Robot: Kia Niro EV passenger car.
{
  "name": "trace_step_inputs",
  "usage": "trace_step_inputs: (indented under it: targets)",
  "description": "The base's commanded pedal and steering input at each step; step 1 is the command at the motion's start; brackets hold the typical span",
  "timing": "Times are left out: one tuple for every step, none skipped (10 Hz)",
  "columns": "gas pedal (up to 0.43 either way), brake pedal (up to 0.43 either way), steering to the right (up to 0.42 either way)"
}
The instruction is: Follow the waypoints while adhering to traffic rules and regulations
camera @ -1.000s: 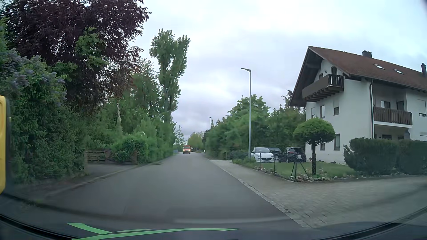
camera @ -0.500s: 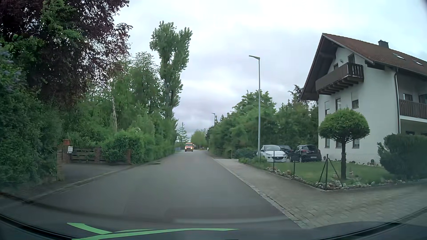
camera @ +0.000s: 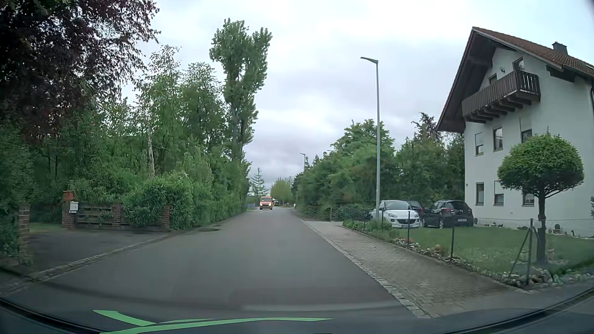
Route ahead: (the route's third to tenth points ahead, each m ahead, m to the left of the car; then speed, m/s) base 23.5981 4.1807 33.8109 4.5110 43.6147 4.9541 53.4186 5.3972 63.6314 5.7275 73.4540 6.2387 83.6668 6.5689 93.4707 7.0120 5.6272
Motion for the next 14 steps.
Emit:
trace_step_inputs:
  targets:
    - [0.138, 0.000, -0.018]
    - [0.138, 0.000, -0.017]
    - [0.138, 0.000, -0.017]
    - [0.138, 0.000, -0.016]
    - [0.138, 0.000, -0.013]
    - [0.138, 0.000, -0.010]
    - [0.138, 0.000, -0.010]
    - [0.138, 0.000, -0.010]
    - [0.138, 0.000, -0.010]
    - [0.138, 0.000, -0.009]
    - [0.138, 0.000, -0.008]
    - [0.138, 0.000, -0.008]
    - [0.138, 0.000, -0.008]
    - [0.138, 0.000, -0.008]
